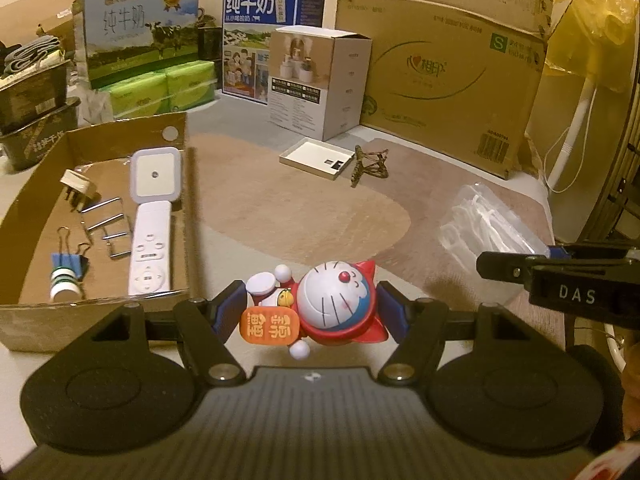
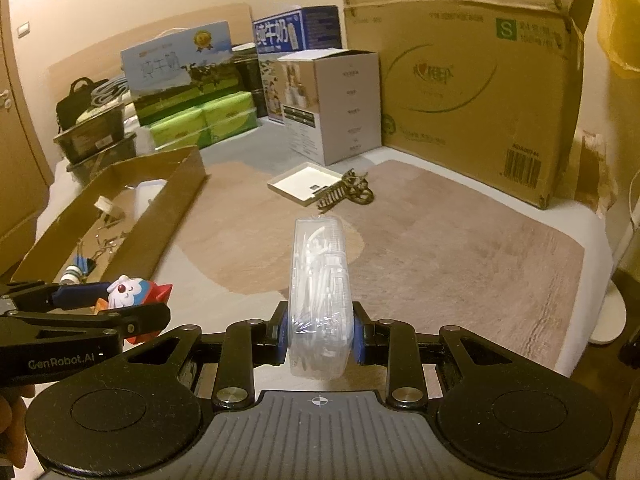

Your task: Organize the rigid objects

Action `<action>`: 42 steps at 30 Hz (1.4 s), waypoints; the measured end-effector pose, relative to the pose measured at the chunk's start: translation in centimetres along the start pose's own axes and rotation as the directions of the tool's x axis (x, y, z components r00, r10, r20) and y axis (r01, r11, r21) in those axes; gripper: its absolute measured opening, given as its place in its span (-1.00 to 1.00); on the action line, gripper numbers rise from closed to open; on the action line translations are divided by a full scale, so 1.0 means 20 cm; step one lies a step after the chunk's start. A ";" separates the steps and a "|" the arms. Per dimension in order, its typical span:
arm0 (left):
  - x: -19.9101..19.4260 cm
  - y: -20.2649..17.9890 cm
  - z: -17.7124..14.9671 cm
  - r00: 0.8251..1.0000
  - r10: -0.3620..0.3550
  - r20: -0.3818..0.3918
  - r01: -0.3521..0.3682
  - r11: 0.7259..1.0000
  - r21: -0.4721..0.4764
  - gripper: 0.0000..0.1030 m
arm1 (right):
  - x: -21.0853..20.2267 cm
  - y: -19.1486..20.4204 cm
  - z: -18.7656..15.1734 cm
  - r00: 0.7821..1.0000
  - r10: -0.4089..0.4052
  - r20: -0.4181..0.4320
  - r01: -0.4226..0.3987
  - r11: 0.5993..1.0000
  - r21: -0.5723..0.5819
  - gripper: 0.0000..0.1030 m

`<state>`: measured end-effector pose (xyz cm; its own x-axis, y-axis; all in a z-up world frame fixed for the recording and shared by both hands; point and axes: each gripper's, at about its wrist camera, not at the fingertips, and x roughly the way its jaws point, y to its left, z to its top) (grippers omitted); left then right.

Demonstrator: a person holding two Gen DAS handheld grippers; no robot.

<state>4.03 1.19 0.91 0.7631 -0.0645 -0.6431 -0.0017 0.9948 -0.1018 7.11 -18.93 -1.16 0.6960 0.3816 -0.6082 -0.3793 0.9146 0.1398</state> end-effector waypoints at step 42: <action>-0.33 0.63 0.00 0.981 0.184 0.062 -0.178 0.979 -0.102 0.31 | 0.09 0.71 0.07 0.978 0.209 -0.012 -0.208 0.966 -0.155 -0.41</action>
<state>-1.08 14.24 3.90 0.7885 0.1252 -0.6022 -0.2032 0.9771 -0.0630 3.83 -5.15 0.75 0.5942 0.5625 -0.5748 -0.6056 0.7833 0.1404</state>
